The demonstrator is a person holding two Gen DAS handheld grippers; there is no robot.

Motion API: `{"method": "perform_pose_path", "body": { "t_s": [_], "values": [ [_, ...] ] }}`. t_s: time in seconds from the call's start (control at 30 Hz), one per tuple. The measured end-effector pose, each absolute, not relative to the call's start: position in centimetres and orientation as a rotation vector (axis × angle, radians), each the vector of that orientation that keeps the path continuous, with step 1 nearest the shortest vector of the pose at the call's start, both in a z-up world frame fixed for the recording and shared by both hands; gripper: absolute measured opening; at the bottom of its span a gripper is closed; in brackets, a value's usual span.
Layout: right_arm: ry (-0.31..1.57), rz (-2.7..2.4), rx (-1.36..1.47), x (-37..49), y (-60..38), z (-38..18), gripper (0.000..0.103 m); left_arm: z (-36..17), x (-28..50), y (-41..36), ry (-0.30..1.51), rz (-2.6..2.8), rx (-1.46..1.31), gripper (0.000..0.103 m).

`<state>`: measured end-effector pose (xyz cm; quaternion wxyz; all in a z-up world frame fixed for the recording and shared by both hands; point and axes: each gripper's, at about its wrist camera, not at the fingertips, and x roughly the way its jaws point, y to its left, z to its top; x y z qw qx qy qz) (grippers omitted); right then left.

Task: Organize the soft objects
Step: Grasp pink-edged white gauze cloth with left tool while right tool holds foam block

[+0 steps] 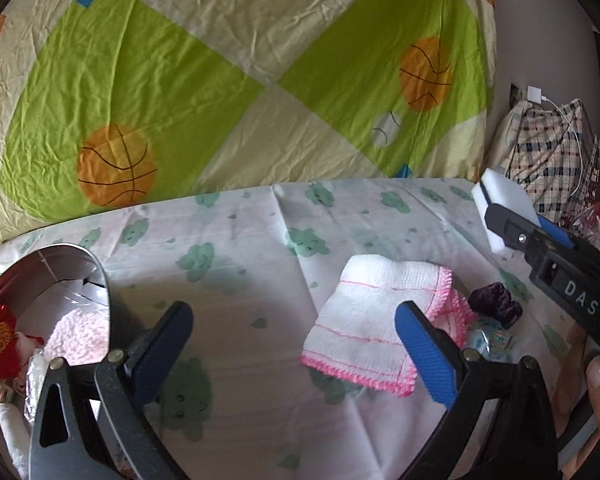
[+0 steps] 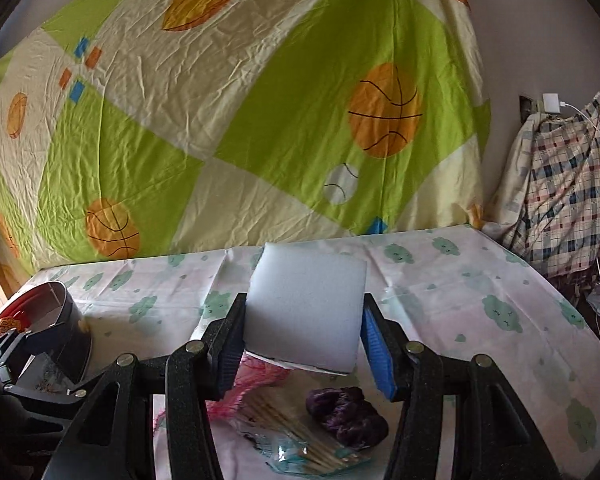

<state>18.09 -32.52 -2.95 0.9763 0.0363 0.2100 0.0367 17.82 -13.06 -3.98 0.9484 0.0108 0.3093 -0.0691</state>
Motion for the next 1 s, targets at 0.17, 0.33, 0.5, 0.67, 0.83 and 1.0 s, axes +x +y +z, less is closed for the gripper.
{"method": "perform_pose_path", "body": {
  "t_s": [0.17,0.33,0.5,0.67,0.83,1.0],
  "values": [
    [0.413,0.054,0.069,18.0,-32.6,-2.9,0.056,-5.3,20.4,-15.4,0.691,-0.171,0.038,0.102],
    [0.413,0.058,0.070,17.8,-32.5,-3.0,0.056,-6.4,21.7,-16.8,0.738,-0.195,0.069,0.102],
    [0.416,0.069,0.078,17.8,-32.5,-3.1,0.056,-7.1,23.1,-17.4,0.777,-0.204,0.071,0.102],
    [0.419,0.073,0.072,17.7,-32.2,-3.2,0.056,-7.5,24.0,-17.8,0.820,-0.229,0.060,0.101],
    [0.421,0.078,0.063,17.7,-31.9,-3.4,0.056,-8.1,24.4,-18.1,0.864,-0.312,0.042,0.067],
    [0.423,0.081,0.057,17.7,-31.6,-3.6,0.056,-8.2,24.1,-18.7,0.881,-0.359,0.051,0.046]
  ]
}}
